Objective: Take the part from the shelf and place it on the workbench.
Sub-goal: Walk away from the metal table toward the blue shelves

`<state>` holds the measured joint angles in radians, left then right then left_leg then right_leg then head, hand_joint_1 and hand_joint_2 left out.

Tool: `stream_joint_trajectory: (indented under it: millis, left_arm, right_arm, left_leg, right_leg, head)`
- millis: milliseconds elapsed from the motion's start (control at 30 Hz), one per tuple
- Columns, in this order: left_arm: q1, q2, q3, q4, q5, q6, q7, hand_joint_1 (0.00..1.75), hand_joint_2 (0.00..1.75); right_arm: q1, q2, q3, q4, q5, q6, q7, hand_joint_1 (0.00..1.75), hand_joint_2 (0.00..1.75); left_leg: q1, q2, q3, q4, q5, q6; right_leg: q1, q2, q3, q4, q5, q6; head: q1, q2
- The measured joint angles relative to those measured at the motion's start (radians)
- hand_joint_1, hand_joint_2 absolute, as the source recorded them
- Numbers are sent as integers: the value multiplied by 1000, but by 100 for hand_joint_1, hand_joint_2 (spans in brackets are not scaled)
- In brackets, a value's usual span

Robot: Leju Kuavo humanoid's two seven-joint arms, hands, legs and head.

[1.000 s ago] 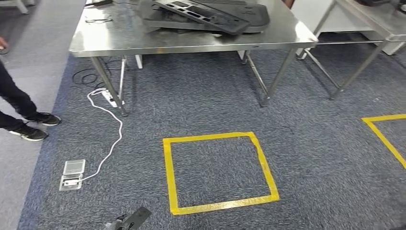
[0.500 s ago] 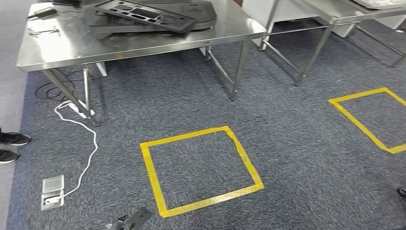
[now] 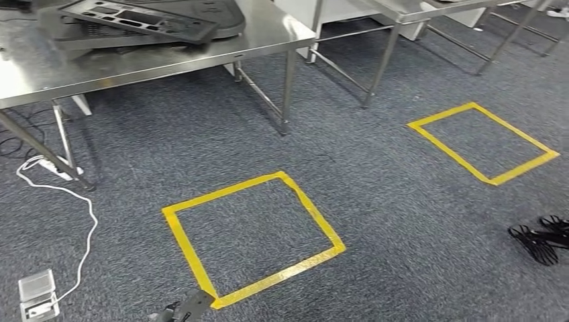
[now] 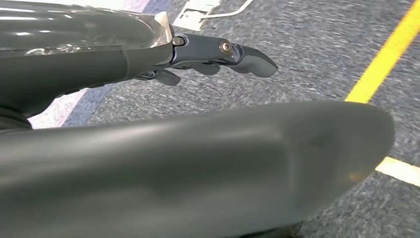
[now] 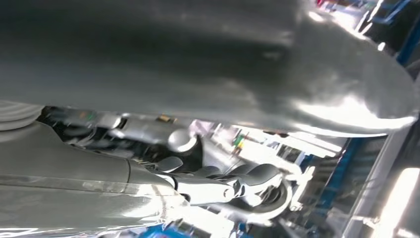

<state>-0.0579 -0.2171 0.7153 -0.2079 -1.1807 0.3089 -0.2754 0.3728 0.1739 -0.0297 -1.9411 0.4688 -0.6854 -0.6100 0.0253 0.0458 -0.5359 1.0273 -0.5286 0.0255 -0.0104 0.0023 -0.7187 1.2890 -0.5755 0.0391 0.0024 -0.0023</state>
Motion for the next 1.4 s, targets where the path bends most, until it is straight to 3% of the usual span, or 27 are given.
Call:
stream_joint_trajectory:
  millis: [67, 133, 167, 233, 267, 333, 367, 433, 467, 500, 533, 600, 667, 733, 767, 833, 900, 967, 1000, 1033, 1100, 1167, 1233, 1267, 1333, 1400]
  left_arm:
    - [-3, -1, 0, 0, 0, 1, 0, 0, 0]
    - [-5, -2, 0, 0, 0, 2, 0, 0, 0]
    - [-4, -2, 0, 0, 0, 3, 0, 0, 0]
    - [-4, -4, 0, 0, 0, 3, 1, 0, 0]
    - [-6, -5, 0, 0, 0, 3, 1, 0, 0]
    - [-7, -6, 0, 0, 0, 5, 1, 0, 0]
    - [-6, -5, 0, 0, 0, 5, 1, 0, 0]
    - [0, -5, 1, 0, 2, 6, 2, 0, 0]
    - [2, -5, 1, 0, 3, 6, 2, 0, 0]
    - [3, -5, 2, 0, 4, 6, 1, 0, 0]
    - [3, -4, 2, 0, 5, 6, 1, 0, 0]
    - [2, -4, 2, 0, 5, 6, 0, 0, 0]
    - [4, -4, 3, 0, 5, 6, 0, 0, 0]
    - [3, -3, 4, 0, 5, 7, 2, 0, 0]
    - [1, -3, 4, 0, 5, 8, 2, 0, 0]
    - [-1, -3, 5, 0, 5, 8, 2, 0, 0]
    - [1, -2, 5, 0, 5, 8, 2, 0, 0]
    - [5, -1, 8, 0, 5, 8, 3, 0, 0]
    - [5, -1, 9, 0, 5, 8, 3, 0, 0]
    - [4, 0, 10, 0, 5, 8, 3, 0, 0]
    - [3, 0, 11, 0, 5, 8, 1, 0, 0]
    - [2, 0, 12, 0, 5, 8, 0, 0, 0]
    - [2, -1, 13, 0, 5, 8, 0, 0, 0]
    - [0, -2, 13, 0, 5, 8, -1, 0, 0]
    - [-2, -2, 13, 0, 4, 8, -1, 0, 0]
    - [0, -2, 13, 0, 4, 8, -2, 0, 0]
  right_arm:
    - [0, 0, 0, -1, 1, 0, 0, 0, 0]
    - [-2, 1, 0, -2, 1, 2, 0, 0, 0]
    - [-2, 2, 0, -2, 1, 2, 0, 0, 0]
    - [0, 3, 0, -4, 2, 3, 0, 0, 0]
    - [2, 5, 0, -5, 2, 3, 0, 0, 0]
    - [1, 8, -1, -8, 2, 3, -1, 0, 0]
    - [0, 10, -1, -8, 3, 3, -1, 0, 0]
    - [0, 13, 0, -8, 3, 4, -1, 0, 0]
    - [1, 14, 0, -8, 3, 4, -1, 0, 0]
    - [1, 15, 0, -7, 3, 4, 0, 0, 0]
    - [2, 16, 0, -7, 3, 4, 0, 0, 0]
    - [3, 19, 0, -6, 3, 4, 0, 0, 0]
    - [5, 22, 0, -5, 3, 4, 0, 0, 0]
    - [11, 24, 0, -5, 3, 3, 0, 0, 0]
    - [15, 24, 0, -5, 2, 3, 0, 0, 0]
    - [17, 25, 1, -5, 2, 1, 0, 0, 0]
    - [16, 26, 1, -5, 2, 0, -1, 0, 0]
    - [18, 26, 1, -4, 2, 0, -1, 0, 0]
    - [19, 26, 1, -2, 2, 0, -1, 0, 0]
    - [20, 26, 1, -1, 2, 0, -1, 0, 0]
    - [19, 27, 1, 0, 3, -1, -1, 0, 0]
    - [19, 29, 1, 0, 4, -2, -2, 0, 0]
    - [22, 30, 1, -1, 5, -2, -3, 0, 0]
    - [24, 31, 1, -1, 5, -3, -3, 0, 0]
    - [26, 34, 1, -2, 5, -3, -3, 0, 0]
    - [25, 37, 2, -2, 7, -4, -3, 0, 0]
  left_leg:
    - [-1, 21, 6, 0, -5, -5]
    - [-4, 37, 10, -1, -10, -13]
    - [-6, 46, 12, -2, -12, -18]
    - [-6, 61, 17, -6, -16, -29]
    - [-5, 53, 18, -3, -22, -34]
    - [-5, 9, -4, 54, -62, -38]
    - [-6, -16, -30, 112, -92, -37]
    - [-8, -35, -95, 240, -138, -36]
    - [-8, -37, -113, 268, -136, -35]
    - [-8, -39, -114, 258, -114, -34]
    - [-7, -45, -99, 211, -76, -32]
    - [-1, -90, -53, 84, -6, -29]
    - [1, -131, -30, 20, 14, -27]
    - [-1, -122, -28, 14, 11, -21]
    - [-1, -111, -25, 11, 12, -16]
    - [2, -84, -19, 6, 13, -5]
    - [0, -54, -15, 5, 9, 2]
    - [-2, -24, -13, 6, 5, 2]
    - [-3, -10, -11, 6, 2, 0]
    - [-3, 2, -7, 6, -1, -2]
    - [-4, 23, 5, 5, -10, -10]
    - [-7, 39, 13, 2, -17, -20]
    - [-7, 57, 20, -4, -21, -31]
    - [-5, 57, 24, -5, -25, -36]
    - [-3, 21, 13, 31, -54, -41]
    - [-4, -25, -43, 146, -111, -40]
  right_leg:
    - [3, -28, 73, -140, 65, -8]
    - [15, -64, 126, -248, 95, -20]
    - [20, -71, 133, -265, 94, -25]
    - [21, -50, 130, -270, 96, -37]
    - [19, -39, 131, -275, 99, -43]
    - [14, -19, 136, -286, 105, -56]
    - [14, -8, 137, -287, 106, -59]
    - [16, 19, 137, -285, 105, -63]
    - [17, 34, 138, -284, 105, -64]
    - [17, 50, 139, -283, 104, -64]
    - [17, 65, 140, -281, 103, -63]
    - [17, 94, 137, -272, 99, -58]
    - [14, 119, 125, -262, 98, -49]
    - [9, 141, 117, -260, 100, -38]
    - [9, 135, 115, -257, 97, -33]
    - [10, 81, 93, -207, 66, -21]
    - [6, 21, 34, -85, 7, -9]
    - [-2, 6, -18, 13, -22, 0]
    - [-4, 3, -18, 10, -9, 2]
    - [-6, -4, 4, -33, 21, 2]
    - [-1, -40, 76, -171, 82, -3]
    - [10, -67, 114, -247, 98, -15]
    - [17, -53, 113, -254, 94, -29]
    - [16, -43, 115, -259, 95, -35]
    - [12, -22, 122, -270, 99, -50]
    - [10, -1, 127, -274, 99, -61]
  head:
    - [0, 0]
    - [0, 0]
    - [-1, 0]
    - [-2, 0]
    - [-2, 0]
    - [-5, 0]
    - [-6, 0]
    - [-7, 0]
    - [-7, 0]
    - [-7, 0]
    - [-7, 0]
    - [-7, 0]
    - [-6, 0]
    - [-6, 0]
    - [-6, 0]
    - [-2, 0]
    - [2, 0]
    - [1, 0]
    - [1, 0]
    - [1, 0]
    - [2, 0]
    - [1, 0]
    - [0, 0]
    - [0, 0]
    - [-2, 0]
    - [-4, 0]
